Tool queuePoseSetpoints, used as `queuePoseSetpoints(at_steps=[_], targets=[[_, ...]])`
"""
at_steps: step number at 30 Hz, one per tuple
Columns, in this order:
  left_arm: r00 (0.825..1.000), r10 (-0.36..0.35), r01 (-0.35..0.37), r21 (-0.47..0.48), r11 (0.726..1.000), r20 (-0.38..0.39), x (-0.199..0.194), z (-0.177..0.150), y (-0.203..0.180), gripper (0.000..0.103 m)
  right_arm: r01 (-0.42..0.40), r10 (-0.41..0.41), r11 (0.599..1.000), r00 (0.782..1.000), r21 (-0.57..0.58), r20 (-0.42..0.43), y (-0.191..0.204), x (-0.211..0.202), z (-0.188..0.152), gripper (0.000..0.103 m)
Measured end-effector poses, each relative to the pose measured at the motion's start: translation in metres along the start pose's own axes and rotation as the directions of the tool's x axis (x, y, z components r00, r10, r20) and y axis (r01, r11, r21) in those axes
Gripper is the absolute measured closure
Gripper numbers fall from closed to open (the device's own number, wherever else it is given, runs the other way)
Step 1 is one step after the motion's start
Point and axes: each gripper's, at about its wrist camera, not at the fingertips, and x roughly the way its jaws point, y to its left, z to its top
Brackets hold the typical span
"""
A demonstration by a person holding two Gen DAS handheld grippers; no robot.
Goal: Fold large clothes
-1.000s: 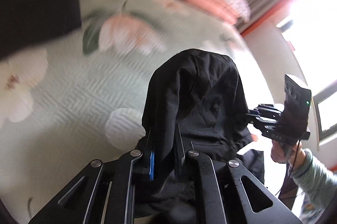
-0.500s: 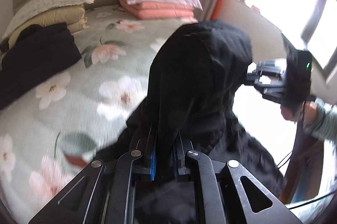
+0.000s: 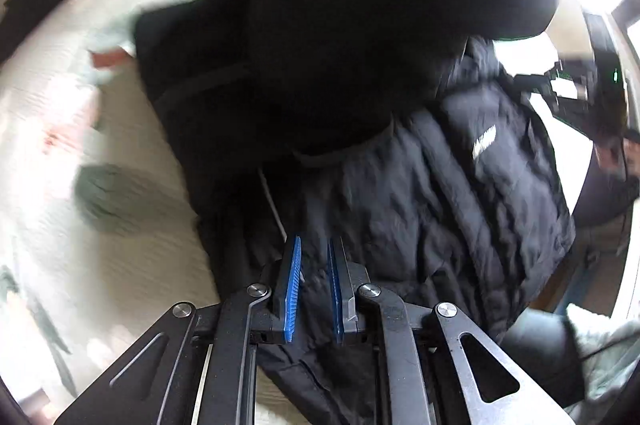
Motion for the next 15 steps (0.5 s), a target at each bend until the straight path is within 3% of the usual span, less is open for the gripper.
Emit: queuePoseSetpoints(at_steps=[4,8,9,12,15], targets=[[0.987,0.026,-0.022,-0.024,0.999,0.156,-0.058,0.047,0.001,0.083,-0.047,0.038,0.994,0.995,0.096,0.096,-0.041,-0.055,0.03,0.077],[0.963,0.005,-0.004,-0.006,1.0,0.268,-0.094,0.104,-0.015,0.074,-0.139,0.112,0.986,0.962,0.094,0.249,-0.056,-0.106,0.084,0.055],[0.961,-0.001,0.001,0.0,1.0,0.277,-0.096,0.113,-0.019,0.073,-0.157,0.129,0.984,0.953,0.083,0.274,-0.055,-0.113,0.095,0.049],[0.961,-0.02,0.016,0.019,1.0,0.275,-0.09,0.138,-0.037,0.059,-0.181,0.157,0.982,0.93,0.044,0.332,-0.043,-0.118,0.127,0.045],[0.969,-0.034,0.026,0.037,0.999,0.243,-0.065,0.144,-0.049,0.055,-0.205,0.187,0.978,0.934,0.031,0.305,-0.023,-0.094,0.144,0.041]])
